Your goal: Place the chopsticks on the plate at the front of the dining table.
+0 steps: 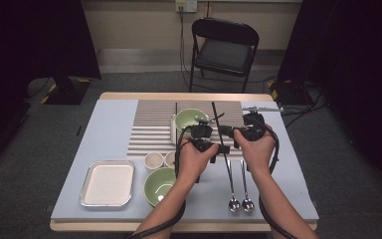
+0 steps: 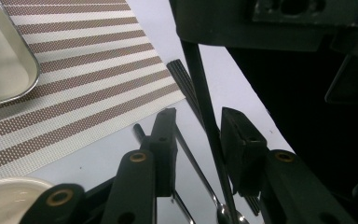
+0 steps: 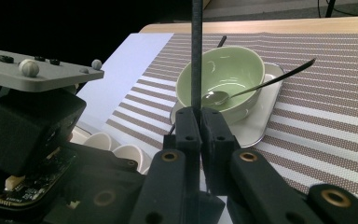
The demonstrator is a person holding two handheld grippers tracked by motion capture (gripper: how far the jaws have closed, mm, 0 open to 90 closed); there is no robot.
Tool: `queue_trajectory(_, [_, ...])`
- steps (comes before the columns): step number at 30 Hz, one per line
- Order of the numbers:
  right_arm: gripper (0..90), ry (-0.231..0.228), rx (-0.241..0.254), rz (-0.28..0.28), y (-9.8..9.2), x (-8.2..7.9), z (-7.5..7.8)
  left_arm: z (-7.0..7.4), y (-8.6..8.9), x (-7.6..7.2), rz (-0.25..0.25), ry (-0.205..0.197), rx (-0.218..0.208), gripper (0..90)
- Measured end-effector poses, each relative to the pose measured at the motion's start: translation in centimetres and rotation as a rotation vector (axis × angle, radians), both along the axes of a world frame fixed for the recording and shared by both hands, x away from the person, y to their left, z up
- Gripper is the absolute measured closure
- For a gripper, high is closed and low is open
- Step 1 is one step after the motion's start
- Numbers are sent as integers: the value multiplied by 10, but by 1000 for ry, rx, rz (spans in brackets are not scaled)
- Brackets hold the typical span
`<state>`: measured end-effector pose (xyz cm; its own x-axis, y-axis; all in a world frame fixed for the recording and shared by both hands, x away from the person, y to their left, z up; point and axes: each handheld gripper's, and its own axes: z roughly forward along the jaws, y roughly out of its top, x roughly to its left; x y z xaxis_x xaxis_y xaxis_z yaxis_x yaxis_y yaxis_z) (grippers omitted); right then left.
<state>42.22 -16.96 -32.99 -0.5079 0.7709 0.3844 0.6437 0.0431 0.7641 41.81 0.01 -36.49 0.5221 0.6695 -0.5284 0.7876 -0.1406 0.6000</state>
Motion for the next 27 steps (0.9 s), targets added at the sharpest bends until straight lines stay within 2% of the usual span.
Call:
queue_trajectory(4, [866, -2, -3, 0, 0, 0, 0, 1, 0, 0, -1, -2, 3, 684])
queue_trajectory(16, [866, 5, 13, 5, -1, 0, -1, 1, 3, 1, -6, 5, -3, 773])
queue_trajectory(20, [866, 8, 23, 5, -1, 0, 0, 0, 5, 1, 6, 10, -12, 814])
queue_trajectory(27, [866, 14, 39, 8, -3, -1, 0, 2, 7, 1, 10, 21, 10, 856])
